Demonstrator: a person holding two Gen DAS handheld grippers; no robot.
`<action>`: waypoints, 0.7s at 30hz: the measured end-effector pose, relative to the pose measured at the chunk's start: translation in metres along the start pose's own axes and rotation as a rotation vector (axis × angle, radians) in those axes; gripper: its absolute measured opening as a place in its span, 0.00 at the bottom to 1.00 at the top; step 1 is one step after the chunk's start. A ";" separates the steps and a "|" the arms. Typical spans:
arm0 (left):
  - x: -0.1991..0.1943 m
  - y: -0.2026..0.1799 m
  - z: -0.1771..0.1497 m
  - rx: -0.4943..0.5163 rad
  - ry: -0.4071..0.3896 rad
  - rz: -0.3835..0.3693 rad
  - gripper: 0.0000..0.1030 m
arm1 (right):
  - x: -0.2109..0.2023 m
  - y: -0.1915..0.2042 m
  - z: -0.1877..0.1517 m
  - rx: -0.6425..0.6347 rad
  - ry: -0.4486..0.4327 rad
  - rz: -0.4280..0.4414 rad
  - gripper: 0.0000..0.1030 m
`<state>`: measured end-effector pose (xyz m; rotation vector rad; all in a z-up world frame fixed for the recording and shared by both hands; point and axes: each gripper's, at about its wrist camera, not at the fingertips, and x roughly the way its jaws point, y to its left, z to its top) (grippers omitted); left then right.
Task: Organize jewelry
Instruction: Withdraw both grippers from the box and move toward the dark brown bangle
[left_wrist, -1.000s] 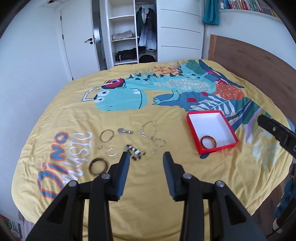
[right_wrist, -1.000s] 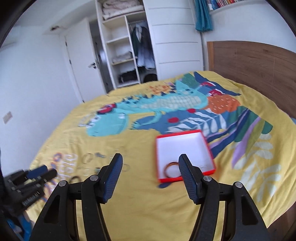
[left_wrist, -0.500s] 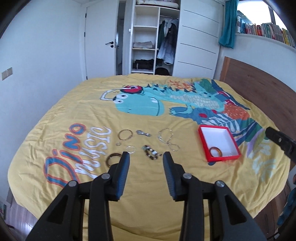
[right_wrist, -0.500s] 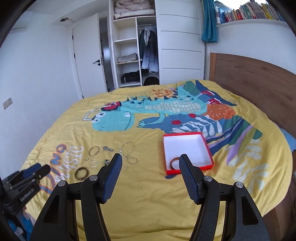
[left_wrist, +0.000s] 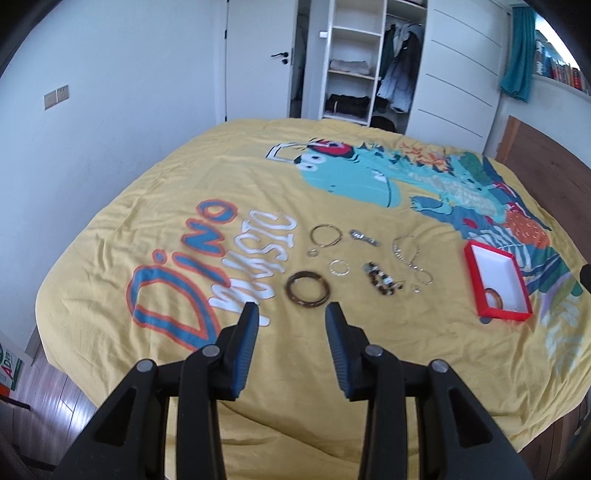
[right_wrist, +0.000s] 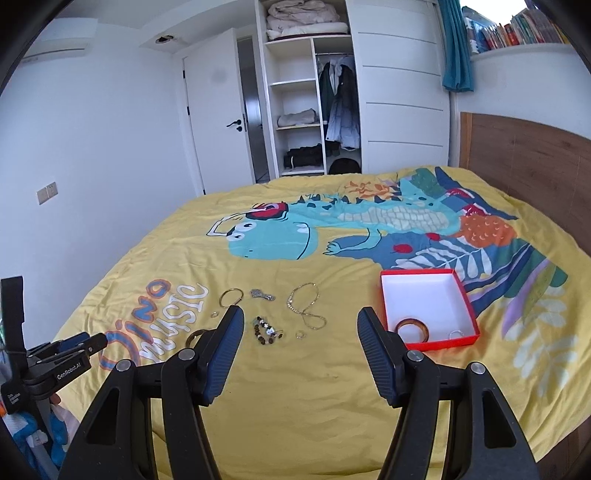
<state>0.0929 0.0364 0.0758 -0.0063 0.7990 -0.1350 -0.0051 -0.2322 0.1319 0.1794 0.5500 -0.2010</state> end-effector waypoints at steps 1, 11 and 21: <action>0.006 0.005 -0.002 -0.006 0.011 0.003 0.35 | 0.009 0.001 -0.004 -0.004 0.010 0.005 0.61; 0.081 0.027 -0.019 -0.048 0.095 0.041 0.35 | 0.093 0.004 -0.046 0.000 0.127 0.046 0.59; 0.164 0.021 -0.015 -0.099 0.181 -0.023 0.35 | 0.193 -0.007 -0.074 0.021 0.263 0.042 0.54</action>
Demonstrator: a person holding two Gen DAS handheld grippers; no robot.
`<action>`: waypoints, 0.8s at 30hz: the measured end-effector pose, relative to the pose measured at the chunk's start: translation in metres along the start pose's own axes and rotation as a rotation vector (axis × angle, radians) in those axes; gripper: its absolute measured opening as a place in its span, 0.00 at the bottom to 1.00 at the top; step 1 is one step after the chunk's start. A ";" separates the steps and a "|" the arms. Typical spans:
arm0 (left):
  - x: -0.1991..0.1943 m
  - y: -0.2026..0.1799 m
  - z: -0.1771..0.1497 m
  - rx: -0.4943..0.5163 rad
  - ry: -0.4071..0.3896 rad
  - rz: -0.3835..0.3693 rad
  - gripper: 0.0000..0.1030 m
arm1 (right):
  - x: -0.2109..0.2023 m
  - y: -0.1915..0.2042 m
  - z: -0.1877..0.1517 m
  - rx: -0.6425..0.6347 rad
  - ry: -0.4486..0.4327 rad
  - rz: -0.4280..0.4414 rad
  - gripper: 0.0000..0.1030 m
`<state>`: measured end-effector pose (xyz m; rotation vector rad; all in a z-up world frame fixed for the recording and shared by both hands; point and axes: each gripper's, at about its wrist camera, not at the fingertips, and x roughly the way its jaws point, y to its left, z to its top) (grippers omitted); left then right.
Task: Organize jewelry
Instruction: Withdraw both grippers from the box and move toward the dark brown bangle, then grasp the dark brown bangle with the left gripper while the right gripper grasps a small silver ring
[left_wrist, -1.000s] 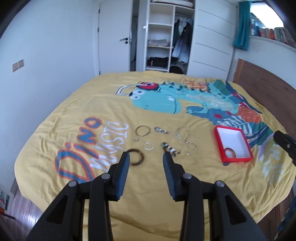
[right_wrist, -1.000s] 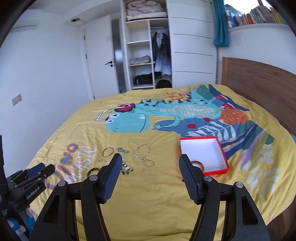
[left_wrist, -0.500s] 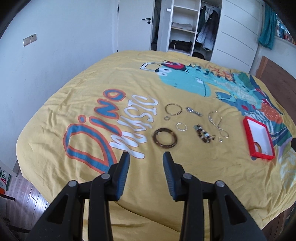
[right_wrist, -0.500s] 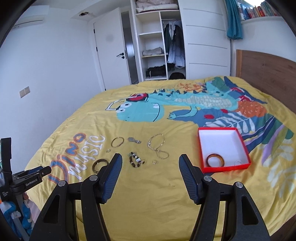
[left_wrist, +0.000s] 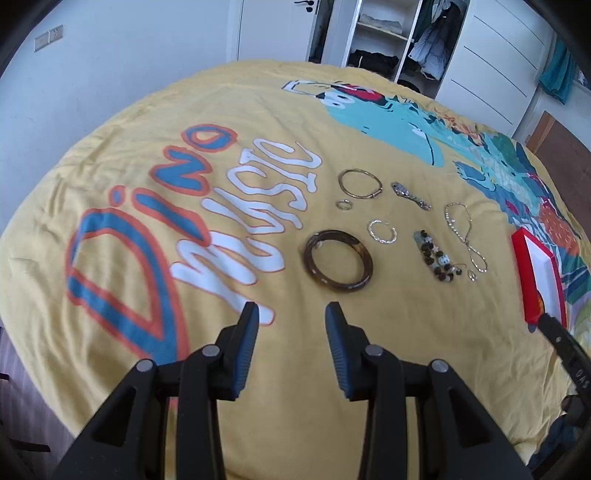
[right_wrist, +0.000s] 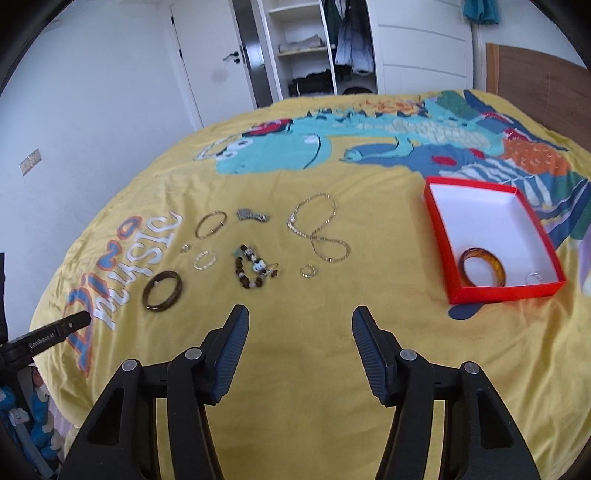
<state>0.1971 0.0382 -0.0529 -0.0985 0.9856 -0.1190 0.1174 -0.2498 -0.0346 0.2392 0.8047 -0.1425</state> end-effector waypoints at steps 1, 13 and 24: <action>0.007 0.000 0.004 -0.005 0.007 -0.006 0.35 | 0.008 -0.001 0.001 -0.001 0.010 0.001 0.54; 0.096 -0.004 0.028 -0.068 0.101 -0.012 0.35 | 0.106 -0.014 0.005 -0.035 0.123 0.038 0.49; 0.123 -0.010 0.034 -0.042 0.109 0.054 0.35 | 0.150 -0.013 0.020 -0.041 0.123 0.073 0.35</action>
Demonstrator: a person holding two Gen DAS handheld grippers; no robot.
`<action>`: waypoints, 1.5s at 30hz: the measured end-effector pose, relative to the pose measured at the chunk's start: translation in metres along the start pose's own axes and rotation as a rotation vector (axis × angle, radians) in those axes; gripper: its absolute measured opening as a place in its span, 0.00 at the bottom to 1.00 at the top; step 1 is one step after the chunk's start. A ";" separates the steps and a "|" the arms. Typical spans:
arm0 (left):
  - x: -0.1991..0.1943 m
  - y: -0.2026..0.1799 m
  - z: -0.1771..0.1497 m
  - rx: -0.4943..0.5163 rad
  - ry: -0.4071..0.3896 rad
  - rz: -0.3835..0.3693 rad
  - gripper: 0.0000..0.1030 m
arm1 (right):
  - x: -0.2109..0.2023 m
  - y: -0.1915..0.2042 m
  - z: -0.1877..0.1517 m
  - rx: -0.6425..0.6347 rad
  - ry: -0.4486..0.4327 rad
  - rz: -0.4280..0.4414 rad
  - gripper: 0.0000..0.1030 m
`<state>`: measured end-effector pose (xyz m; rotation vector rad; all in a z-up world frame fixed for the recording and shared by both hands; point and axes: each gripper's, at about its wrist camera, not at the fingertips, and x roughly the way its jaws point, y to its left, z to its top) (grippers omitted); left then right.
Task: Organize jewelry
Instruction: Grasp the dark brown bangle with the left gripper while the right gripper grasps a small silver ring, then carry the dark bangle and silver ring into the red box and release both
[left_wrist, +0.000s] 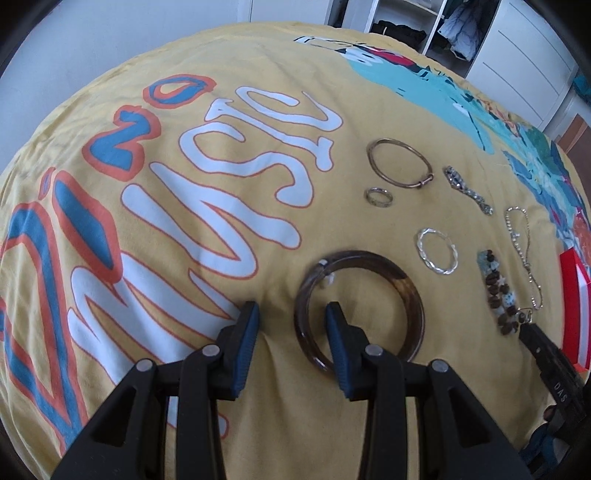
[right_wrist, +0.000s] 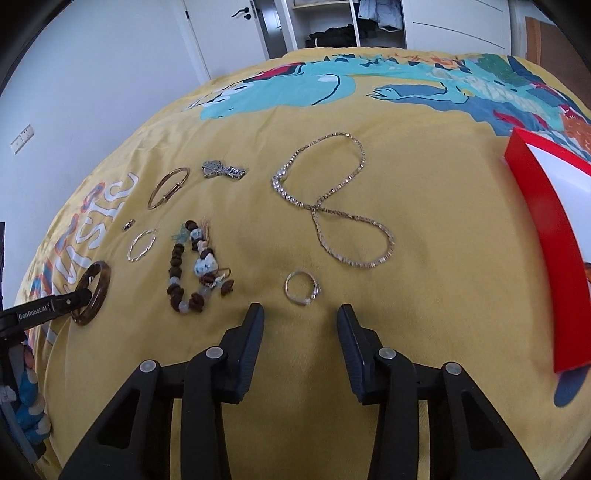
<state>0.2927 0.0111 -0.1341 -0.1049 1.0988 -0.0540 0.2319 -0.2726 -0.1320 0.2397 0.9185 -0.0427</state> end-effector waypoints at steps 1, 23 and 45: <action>0.002 -0.002 0.000 0.008 0.000 0.012 0.35 | 0.002 0.000 0.001 -0.001 0.000 0.001 0.34; -0.040 -0.016 -0.013 0.083 -0.054 0.082 0.08 | -0.037 0.004 -0.005 0.014 -0.001 0.035 0.20; -0.229 -0.041 -0.072 0.166 -0.258 -0.034 0.08 | -0.242 0.032 -0.056 -0.010 -0.235 0.016 0.20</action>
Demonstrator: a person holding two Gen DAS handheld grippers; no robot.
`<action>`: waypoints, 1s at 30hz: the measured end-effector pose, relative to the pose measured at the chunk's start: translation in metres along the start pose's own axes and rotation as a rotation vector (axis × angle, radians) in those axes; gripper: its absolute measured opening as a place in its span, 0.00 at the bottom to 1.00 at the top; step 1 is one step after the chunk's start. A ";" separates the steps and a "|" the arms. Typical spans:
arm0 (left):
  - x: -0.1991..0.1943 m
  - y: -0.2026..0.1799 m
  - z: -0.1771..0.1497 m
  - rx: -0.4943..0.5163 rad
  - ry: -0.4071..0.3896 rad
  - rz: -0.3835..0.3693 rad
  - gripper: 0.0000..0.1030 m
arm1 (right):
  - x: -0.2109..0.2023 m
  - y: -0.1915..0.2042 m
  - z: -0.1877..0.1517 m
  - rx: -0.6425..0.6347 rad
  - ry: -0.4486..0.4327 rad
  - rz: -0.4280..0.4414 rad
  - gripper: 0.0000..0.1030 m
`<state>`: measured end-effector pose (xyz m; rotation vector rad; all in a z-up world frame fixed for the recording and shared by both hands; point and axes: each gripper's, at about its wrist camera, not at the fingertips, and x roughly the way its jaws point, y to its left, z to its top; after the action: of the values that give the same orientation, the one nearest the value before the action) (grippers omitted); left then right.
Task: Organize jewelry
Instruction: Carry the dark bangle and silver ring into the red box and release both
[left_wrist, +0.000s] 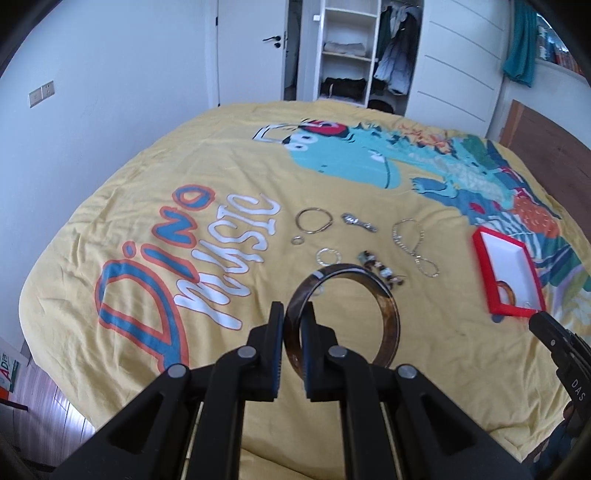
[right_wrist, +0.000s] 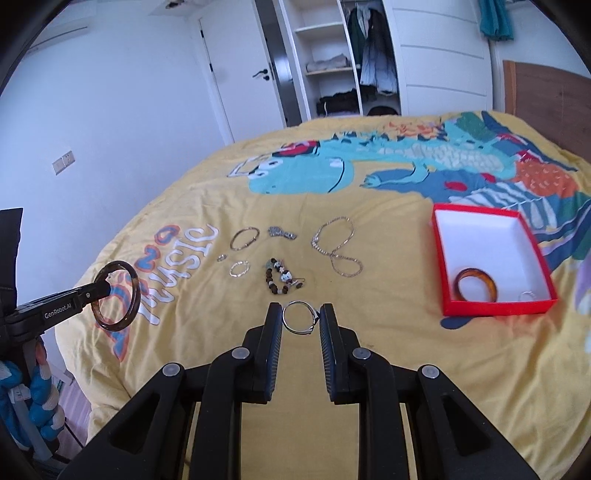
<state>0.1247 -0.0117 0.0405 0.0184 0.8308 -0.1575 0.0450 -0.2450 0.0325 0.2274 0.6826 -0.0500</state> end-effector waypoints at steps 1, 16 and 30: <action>-0.006 -0.003 -0.001 0.006 -0.009 -0.009 0.08 | -0.009 -0.001 0.000 0.001 -0.014 -0.007 0.20; -0.021 -0.101 0.016 0.133 -0.019 -0.159 0.08 | -0.059 -0.088 0.010 0.086 -0.101 -0.142 0.20; 0.107 -0.297 0.059 0.291 0.109 -0.317 0.08 | 0.029 -0.253 0.054 0.136 -0.003 -0.271 0.20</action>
<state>0.1961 -0.3236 0.0150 0.1709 0.9108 -0.5797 0.0700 -0.5025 0.0064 0.2646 0.7040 -0.3566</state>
